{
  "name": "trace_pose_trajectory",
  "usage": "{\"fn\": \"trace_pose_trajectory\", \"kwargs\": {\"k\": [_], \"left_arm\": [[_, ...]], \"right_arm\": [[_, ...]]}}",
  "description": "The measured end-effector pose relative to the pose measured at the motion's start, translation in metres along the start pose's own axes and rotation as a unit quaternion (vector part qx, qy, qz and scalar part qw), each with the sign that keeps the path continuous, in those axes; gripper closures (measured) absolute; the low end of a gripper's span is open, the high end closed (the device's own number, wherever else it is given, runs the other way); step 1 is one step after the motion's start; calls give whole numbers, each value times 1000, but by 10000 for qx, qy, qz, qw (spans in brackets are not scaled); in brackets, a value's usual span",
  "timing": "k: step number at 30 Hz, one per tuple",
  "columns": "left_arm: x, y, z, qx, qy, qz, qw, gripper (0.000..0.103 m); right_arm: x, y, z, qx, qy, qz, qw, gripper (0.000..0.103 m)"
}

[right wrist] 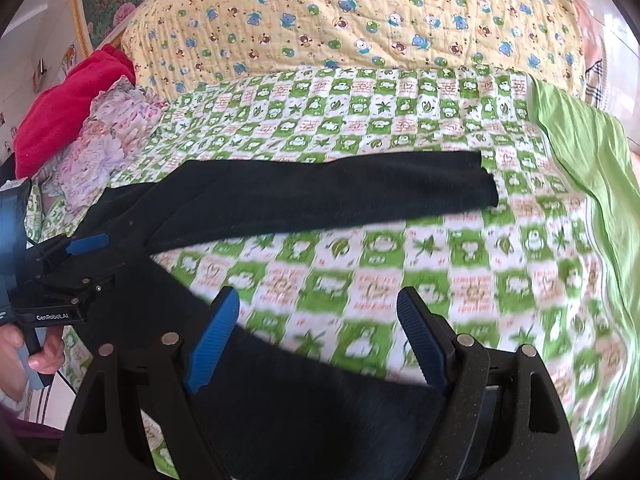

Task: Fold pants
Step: 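Grasp the waistband edge with the left gripper while the right gripper grasps the other waistband corner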

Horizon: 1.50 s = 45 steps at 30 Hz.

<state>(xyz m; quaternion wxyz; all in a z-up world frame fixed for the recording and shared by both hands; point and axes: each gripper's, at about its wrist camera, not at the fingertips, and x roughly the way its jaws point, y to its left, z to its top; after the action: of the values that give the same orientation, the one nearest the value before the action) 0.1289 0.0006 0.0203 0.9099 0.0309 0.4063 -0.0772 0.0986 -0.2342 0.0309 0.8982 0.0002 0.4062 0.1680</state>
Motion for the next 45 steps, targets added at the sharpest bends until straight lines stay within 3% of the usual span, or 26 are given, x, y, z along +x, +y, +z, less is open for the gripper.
{"fn": "trace_pose_trajectory", "kwargs": {"k": [6,16,26,32,35,36,37,39,41,43,45], "left_arm": [[23,5,41,180,121,-279,9994,17],[80,13,107,502,519,-791,9942,17],[141,7,150,871,928,-1087,9859,17],[175,3,162,1086,1182,-1179,9800,17],[194,2,161,1137,1482,-1287,9739,17],[200,2,160,1170,1591,-1309,9715,17],[203,1,158,1214,1635,-1323,9701,19],[205,-4,154,1366,1623,-1249,9692,27],[200,-9,152,1444,1620,-1350,9668,50],[194,-15,151,1514,1652,-1462,9635,86],[184,-20,149,1544,1593,-1535,9629,91]], "right_arm": [[19,-33,37,178,79,96,9998,22],[57,-104,92,523,257,-157,9982,22],[97,-161,122,801,497,-264,9952,23],[123,-179,129,993,740,-149,9922,35],[133,-181,130,1016,868,-89,9910,49],[135,-180,130,974,897,-109,9911,62],[135,-179,130,929,902,-142,9915,72],[132,-176,130,884,831,-108,9926,83],[125,-174,130,826,727,-73,9939,93],[117,-172,131,786,633,-19,9949,94],[105,-170,130,781,511,85,9956,95]]}}
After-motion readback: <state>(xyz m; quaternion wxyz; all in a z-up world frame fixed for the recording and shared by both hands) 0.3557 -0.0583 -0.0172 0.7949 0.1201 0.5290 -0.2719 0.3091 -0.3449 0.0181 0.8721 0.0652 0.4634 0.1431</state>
